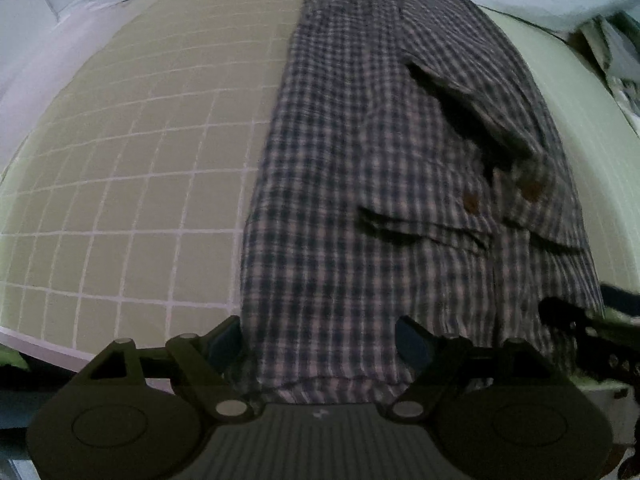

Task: Fold clothes
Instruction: 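Grasp the shirt hem with both grippers side by side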

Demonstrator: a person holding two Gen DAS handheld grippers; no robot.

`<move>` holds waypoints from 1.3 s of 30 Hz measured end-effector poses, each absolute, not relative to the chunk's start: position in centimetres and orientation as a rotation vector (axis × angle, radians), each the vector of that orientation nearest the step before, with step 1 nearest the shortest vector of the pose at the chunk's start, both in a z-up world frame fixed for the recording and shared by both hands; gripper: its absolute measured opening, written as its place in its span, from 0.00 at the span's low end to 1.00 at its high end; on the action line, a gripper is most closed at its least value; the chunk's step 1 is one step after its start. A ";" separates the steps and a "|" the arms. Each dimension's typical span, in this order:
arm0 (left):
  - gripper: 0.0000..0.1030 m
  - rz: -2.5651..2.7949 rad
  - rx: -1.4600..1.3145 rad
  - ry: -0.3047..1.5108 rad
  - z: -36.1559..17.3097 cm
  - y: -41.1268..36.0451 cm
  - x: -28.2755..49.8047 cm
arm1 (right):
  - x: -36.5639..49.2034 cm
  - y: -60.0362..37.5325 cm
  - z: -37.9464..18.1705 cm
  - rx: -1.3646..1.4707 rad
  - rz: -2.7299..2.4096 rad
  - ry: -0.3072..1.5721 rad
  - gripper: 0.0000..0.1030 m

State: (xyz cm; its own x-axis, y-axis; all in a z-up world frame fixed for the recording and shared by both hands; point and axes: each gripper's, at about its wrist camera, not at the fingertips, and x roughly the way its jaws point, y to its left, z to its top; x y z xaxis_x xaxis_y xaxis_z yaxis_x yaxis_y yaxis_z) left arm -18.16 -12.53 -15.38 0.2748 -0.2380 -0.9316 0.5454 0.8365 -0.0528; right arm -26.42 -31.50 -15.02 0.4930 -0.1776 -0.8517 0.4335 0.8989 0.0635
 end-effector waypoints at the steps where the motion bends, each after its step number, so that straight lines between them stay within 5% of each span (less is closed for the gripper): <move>1: 0.69 -0.550 0.307 1.176 -15.3 -12.6 -18.4 | -26.5 -31.4 -14.9 0.272 -0.368 0.989 0.37; 3: 0.52 -0.579 0.307 1.171 -15.0 -12.6 -18.9 | -26.5 -31.4 -14.6 0.282 -0.336 0.987 0.09; 4: 0.35 -0.599 0.293 1.182 -14.7 -12.6 -18.9 | -26.5 -31.6 -14.6 0.306 -0.319 0.988 0.04; 5: 0.08 -0.620 0.279 1.192 -14.5 -12.7 -18.8 | -26.5 -31.8 -14.6 0.322 -0.311 0.988 0.04; 17: 0.06 -0.792 0.007 1.209 -9.3 -11.5 -15.5 | -29.9 -36.3 -9.2 0.569 -0.264 0.911 0.02; 27: 0.06 -0.757 -0.245 1.133 -6.4 -15.1 -7.8 | -23.6 -41.2 -5.9 0.641 -0.306 0.697 0.02; 39: 0.07 -0.655 -0.361 1.210 -11.2 -19.3 1.0 | -13.9 -46.5 -9.6 0.680 -0.337 0.694 0.03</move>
State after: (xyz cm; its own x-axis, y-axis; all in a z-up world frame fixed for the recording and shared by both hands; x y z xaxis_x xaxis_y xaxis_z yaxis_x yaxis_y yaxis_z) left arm 1.02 -19.35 -11.24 0.2026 -0.6397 -0.7414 0.2716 0.7641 -0.5851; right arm -13.90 -46.54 -9.60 0.7278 -0.0648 -0.6828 0.4964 0.7367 0.4592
